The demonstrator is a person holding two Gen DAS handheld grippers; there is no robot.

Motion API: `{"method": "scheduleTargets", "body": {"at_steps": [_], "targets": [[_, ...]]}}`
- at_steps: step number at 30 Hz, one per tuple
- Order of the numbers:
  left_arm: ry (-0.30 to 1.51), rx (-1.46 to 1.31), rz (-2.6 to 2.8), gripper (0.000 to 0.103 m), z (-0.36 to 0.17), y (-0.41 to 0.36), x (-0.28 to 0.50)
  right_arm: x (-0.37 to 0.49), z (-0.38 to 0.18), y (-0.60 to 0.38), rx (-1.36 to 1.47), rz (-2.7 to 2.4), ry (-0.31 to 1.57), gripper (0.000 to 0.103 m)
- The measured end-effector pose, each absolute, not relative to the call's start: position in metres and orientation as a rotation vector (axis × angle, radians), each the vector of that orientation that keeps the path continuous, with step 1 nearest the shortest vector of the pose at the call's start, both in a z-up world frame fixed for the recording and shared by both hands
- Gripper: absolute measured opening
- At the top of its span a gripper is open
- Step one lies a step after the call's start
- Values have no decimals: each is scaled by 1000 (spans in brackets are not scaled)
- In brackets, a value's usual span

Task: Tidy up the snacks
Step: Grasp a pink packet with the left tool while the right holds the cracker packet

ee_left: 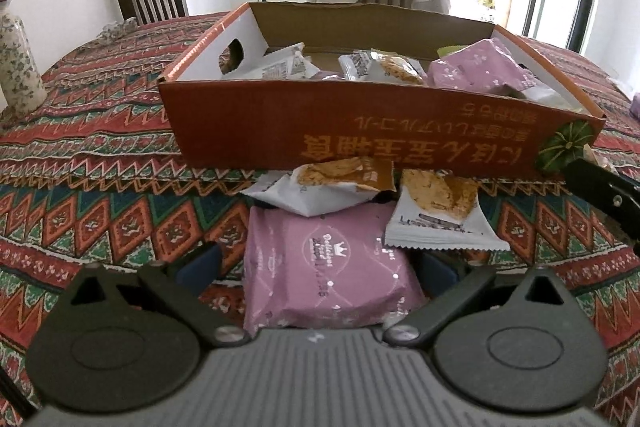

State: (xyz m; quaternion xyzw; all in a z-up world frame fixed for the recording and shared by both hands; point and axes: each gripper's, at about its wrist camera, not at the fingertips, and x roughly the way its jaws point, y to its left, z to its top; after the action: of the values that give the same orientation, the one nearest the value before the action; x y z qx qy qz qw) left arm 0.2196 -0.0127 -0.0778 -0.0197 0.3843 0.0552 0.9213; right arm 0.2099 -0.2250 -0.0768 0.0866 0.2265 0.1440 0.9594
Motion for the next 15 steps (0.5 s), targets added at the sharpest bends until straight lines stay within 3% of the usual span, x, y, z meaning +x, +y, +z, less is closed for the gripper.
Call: {"method": "scheduleTargets", "body": {"at_steps": [4,8,15], "targets": [[766,-41,114,81,-75,-9,214,210,-77,-224,174,294,462,61],[747,-48,108,75,-74,-3,208,210,-78,-223,174,294,464,61],[721,-45,121,74,-74,8,195,211,-79,-223,171,293,468,61]]}}
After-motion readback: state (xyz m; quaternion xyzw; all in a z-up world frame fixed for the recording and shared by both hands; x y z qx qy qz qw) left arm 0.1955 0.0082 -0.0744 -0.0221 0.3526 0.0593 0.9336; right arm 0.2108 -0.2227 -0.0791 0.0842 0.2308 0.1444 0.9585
